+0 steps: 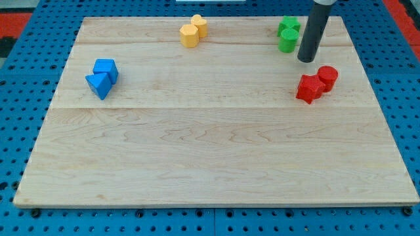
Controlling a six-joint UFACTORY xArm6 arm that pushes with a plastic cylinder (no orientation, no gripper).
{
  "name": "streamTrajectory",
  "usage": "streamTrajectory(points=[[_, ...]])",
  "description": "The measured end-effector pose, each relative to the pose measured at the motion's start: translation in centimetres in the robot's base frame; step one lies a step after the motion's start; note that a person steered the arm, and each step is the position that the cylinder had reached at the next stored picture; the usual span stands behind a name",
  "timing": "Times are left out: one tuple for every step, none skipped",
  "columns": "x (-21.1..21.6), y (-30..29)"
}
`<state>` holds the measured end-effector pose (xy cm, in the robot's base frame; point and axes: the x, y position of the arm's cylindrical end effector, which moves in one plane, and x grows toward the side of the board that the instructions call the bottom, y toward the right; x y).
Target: Slide the green star left a bit
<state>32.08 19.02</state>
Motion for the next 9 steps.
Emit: streamTrajectory(points=[[-2.3,3.5],[-3.1,4.1],[-4.9,4.1],[-9.1,4.1],[-11.3,4.1],[-11.3,3.9],[-9.9,0.5],[-8.7,-1.1],[-8.7,-1.1]])
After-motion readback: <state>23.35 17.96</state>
